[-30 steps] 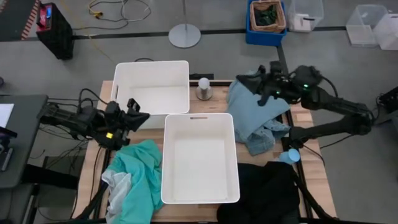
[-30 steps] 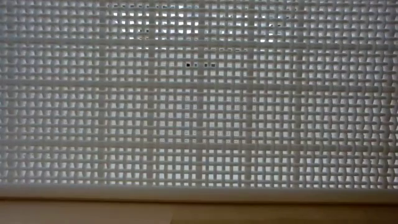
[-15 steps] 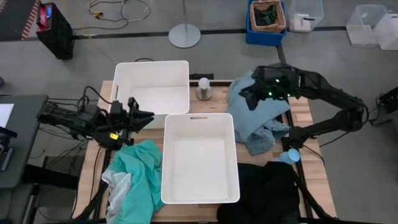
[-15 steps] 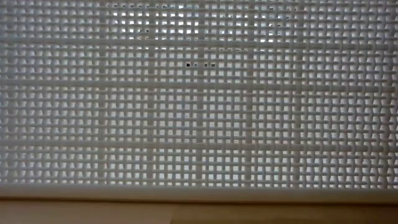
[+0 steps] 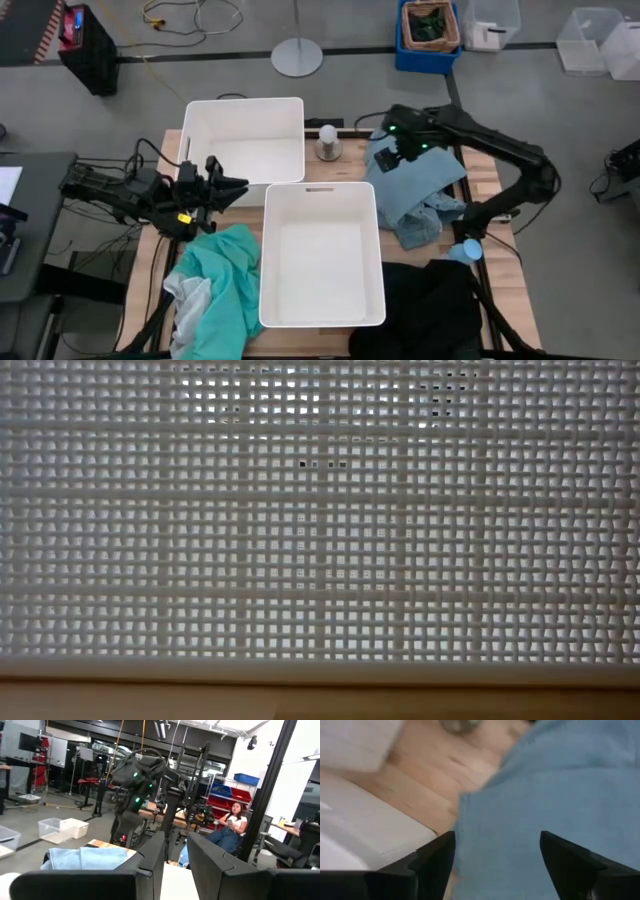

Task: Sort clothes
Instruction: Put blue pants into the top white bin

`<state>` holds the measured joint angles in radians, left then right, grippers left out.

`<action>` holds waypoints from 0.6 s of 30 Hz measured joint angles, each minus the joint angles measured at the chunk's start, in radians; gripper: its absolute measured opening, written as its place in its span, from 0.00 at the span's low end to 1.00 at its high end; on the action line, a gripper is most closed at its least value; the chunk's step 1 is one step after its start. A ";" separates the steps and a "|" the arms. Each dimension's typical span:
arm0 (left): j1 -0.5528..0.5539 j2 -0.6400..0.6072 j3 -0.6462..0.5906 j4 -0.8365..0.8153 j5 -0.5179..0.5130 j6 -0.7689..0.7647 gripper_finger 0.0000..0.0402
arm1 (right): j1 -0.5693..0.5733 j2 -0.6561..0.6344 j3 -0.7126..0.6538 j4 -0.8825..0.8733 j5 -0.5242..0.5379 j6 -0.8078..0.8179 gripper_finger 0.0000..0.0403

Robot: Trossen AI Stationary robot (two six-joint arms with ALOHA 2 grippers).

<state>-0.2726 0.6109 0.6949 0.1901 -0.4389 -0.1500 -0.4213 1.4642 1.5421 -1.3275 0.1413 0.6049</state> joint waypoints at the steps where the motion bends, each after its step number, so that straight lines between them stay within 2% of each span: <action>1: 0.000 0.000 0.000 0.000 0.000 -0.006 0.20 | 0.000 0.022 0.000 -0.006 0.000 0.000 0.79; 9: 0.000 0.000 0.000 0.000 0.000 -0.038 0.20 | -0.013 0.143 -0.069 -0.017 0.043 0.000 0.80; 18: 0.000 0.000 0.000 -0.004 0.001 -0.038 0.20 | -0.034 0.160 -0.228 0.091 0.074 0.047 0.80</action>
<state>-0.2726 0.6107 0.6949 0.1865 -0.4376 -0.1879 -0.4549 1.6238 1.3139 -1.2370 0.2153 0.6522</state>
